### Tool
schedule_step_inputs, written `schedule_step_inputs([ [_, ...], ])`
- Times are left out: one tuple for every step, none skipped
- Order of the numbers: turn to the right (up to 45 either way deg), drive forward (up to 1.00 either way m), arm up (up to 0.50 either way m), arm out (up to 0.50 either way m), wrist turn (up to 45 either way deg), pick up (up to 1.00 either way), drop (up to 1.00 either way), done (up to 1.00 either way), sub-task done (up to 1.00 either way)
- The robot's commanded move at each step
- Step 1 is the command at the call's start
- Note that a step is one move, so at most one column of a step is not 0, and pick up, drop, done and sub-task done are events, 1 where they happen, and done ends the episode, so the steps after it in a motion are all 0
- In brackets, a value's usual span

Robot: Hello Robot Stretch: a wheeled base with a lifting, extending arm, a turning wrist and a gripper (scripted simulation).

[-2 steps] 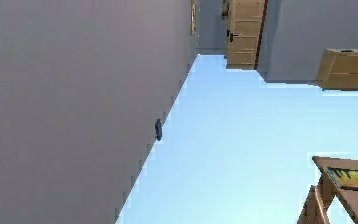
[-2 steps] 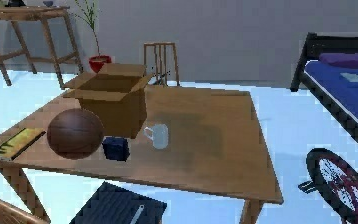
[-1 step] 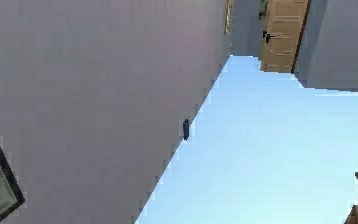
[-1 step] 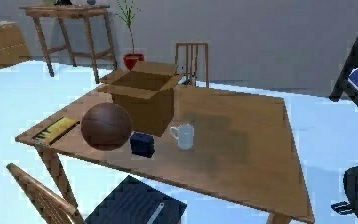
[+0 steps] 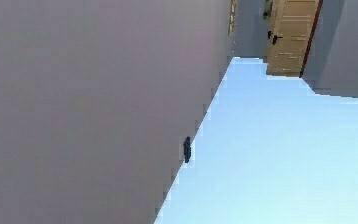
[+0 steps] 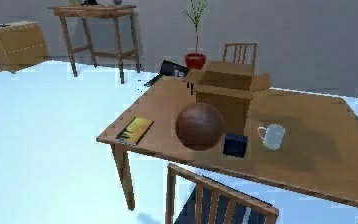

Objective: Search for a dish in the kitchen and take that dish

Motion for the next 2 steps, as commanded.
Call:
schedule_step_inputs([
  [21.0,0.00,0.00,0.00,0.0,0.00,0.00,0.00,0.00],
  [0.0,1.00,0.00,0.00,0.0,0.00,0.00,0.00,0.00],
])
